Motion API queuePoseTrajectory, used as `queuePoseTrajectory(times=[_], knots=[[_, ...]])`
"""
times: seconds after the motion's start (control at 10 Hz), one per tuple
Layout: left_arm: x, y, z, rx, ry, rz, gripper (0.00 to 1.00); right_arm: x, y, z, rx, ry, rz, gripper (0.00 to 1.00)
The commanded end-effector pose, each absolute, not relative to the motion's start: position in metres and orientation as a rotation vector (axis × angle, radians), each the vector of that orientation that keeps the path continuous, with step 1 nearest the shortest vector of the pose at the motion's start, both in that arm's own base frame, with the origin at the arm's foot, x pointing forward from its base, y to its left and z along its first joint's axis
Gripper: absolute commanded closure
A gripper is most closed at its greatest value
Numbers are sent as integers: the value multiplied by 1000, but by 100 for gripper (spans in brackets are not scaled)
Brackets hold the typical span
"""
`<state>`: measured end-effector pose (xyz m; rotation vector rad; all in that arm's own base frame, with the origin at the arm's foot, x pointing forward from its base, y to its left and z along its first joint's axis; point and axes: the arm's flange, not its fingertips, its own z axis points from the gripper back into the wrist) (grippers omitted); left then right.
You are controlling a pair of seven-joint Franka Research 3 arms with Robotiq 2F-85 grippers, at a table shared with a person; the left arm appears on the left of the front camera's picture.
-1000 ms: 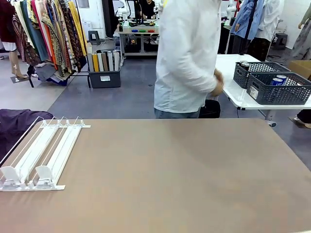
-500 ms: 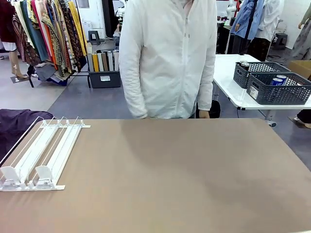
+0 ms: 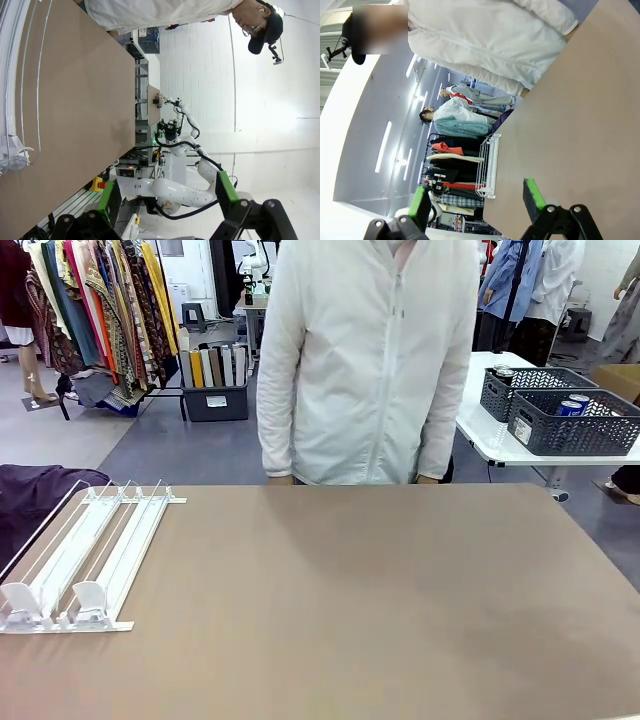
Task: Retrieve and store the cans from the dispenser.
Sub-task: Pick up one can from the Automatic Can Dispenser and place it in the middle of the table.
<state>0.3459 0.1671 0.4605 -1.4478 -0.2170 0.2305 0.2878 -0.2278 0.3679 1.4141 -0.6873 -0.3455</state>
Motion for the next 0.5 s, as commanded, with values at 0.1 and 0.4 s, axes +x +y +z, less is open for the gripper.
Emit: queuePoseTrajectory(times=[0.1, 0.4], knots=[[344, 167, 463, -1457, -219, 228, 0, 286, -227, 372, 1419, -677, -345, 0], [344, 167, 463, -1457, -219, 228, 0, 286, -227, 372, 1419, -677, -345, 0]])
